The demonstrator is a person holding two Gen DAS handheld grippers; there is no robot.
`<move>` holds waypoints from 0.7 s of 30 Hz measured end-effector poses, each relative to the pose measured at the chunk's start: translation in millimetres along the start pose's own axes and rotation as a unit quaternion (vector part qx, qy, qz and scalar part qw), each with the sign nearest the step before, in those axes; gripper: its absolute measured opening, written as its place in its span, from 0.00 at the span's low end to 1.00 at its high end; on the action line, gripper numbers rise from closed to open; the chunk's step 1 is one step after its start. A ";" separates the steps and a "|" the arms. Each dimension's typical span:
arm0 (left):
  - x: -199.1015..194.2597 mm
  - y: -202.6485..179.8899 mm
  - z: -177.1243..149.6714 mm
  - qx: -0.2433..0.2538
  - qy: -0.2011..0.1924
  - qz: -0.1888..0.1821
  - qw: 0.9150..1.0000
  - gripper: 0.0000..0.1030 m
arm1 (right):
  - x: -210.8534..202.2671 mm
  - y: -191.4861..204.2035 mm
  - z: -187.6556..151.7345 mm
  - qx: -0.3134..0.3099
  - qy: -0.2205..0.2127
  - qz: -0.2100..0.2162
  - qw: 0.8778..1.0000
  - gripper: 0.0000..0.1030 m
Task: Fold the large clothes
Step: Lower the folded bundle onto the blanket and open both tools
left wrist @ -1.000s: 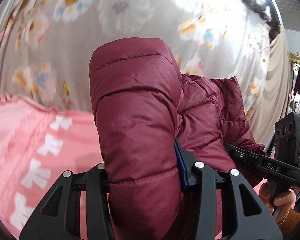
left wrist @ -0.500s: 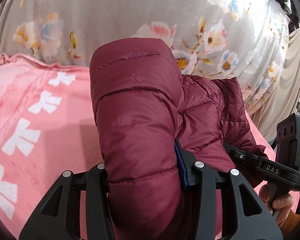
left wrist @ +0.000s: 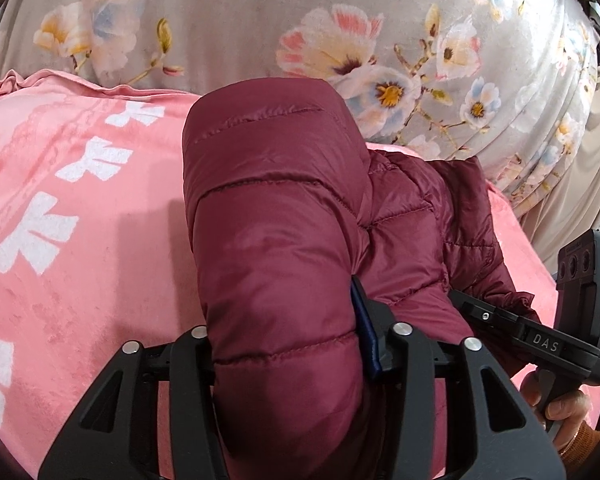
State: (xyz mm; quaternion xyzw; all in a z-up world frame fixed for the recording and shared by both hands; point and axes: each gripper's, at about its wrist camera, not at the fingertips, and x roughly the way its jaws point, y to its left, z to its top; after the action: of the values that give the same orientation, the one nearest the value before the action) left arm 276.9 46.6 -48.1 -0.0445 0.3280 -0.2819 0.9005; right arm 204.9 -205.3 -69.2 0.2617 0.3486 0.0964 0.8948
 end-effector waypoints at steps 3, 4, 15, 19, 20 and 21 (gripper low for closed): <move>7.0 5.8 -2.7 -0.014 0.007 0.006 1.000 0.51 | 1.8 -1.1 -0.2 0.002 0.003 -0.002 1.000 0.24; 8.7 7.7 -3.5 -0.021 0.010 0.007 1.000 0.53 | 2.1 -0.8 0.6 0.002 0.005 -0.002 1.000 0.26; -5.9 -5.2 2.8 -0.028 0.036 0.086 0.995 0.66 | -38.3 -4.0 4.4 0.017 0.009 -0.011 1.000 0.46; -24.3 -17.0 4.1 -0.022 0.039 0.121 0.992 0.67 | -63.9 -0.3 5.4 0.013 -0.010 -0.014 1.000 0.48; -27.7 -19.8 4.0 -0.019 0.040 0.132 0.990 0.68 | -70.0 2.5 6.1 0.009 -0.014 -0.009 1.000 0.48; -30.5 -22.4 4.3 -0.017 0.042 0.140 0.989 0.68 | -74.5 5.4 6.8 0.005 -0.017 -0.006 1.000 0.48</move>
State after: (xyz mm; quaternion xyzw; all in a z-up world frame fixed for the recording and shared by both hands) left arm 249.7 43.8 -21.5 -0.0018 0.3730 -0.1485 0.9159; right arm 154.6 -229.9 -19.4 0.2658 0.3355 0.0852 0.8997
